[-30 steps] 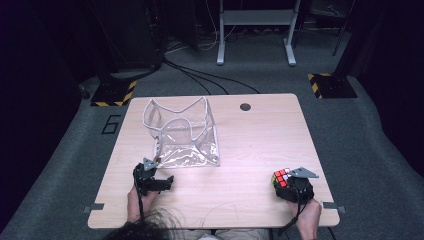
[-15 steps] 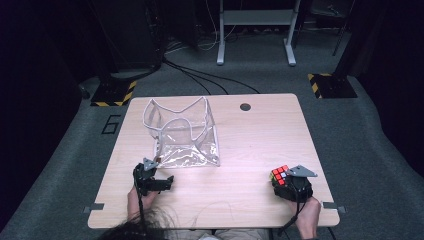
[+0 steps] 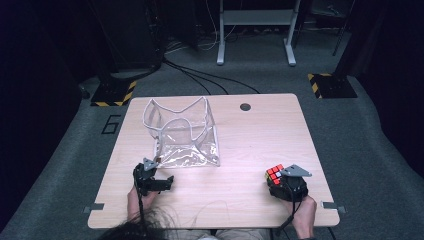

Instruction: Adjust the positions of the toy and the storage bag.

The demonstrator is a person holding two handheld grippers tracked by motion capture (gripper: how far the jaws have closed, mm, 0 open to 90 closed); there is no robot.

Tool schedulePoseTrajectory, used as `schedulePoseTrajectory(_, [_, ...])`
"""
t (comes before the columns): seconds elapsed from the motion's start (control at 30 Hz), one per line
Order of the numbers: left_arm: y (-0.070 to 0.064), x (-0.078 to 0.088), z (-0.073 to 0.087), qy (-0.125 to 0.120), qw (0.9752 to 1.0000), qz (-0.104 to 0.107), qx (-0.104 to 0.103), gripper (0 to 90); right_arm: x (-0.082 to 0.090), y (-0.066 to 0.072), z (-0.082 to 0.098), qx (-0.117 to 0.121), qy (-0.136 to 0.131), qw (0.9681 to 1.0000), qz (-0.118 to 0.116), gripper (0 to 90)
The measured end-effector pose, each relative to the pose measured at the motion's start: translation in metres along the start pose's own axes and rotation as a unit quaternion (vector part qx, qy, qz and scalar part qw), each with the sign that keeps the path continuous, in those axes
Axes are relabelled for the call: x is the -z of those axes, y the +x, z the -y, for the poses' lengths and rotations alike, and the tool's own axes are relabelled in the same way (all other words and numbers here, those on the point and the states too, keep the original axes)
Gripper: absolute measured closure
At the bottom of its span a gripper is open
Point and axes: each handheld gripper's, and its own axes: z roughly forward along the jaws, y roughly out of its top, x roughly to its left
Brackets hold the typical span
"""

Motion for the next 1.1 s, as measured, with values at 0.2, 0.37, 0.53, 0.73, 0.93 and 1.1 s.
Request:
schedulePoseTrajectory(0.2, [0.0,0.0,0.0,0.0,1.0,0.0,0.0,0.5,-0.001,0.005,-0.003,0.01,0.001,0.9999,-0.004,33.0])
schedulePoseTrajectory(0.37, [0.0,0.0,0.0,0.001,1.0,0.0,-0.001,0.5,-0.003,0.012,-0.006,0.02,-0.001,0.9997,-0.012,33.0])
schedulePoseTrajectory(0.53, [0.0,0.0,0.0,0.001,1.0,0.0,-0.001,0.5,-0.005,0.018,-0.009,0.033,-0.002,0.9993,-0.018,33.0])
schedulePoseTrajectory(0.73, [0.0,0.0,0.0,0.001,1.0,0.001,-0.001,0.5,-0.008,0.026,-0.012,0.04,-0.002,0.9988,-0.028,33.0])
schedulePoseTrajectory(0.93, [0.0,0.0,0.0,0.001,1.0,0.001,-0.001,0.5,-0.012,0.035,-0.016,0.051,-0.003,0.9979,-0.04,33.0])
schedulePoseTrajectory(1.1, [0.0,0.0,0.0,0.001,1.0,0.001,-0.002,0.5,-0.015,0.041,-0.019,0.053,-0.002,0.9975,-0.046,33.0])
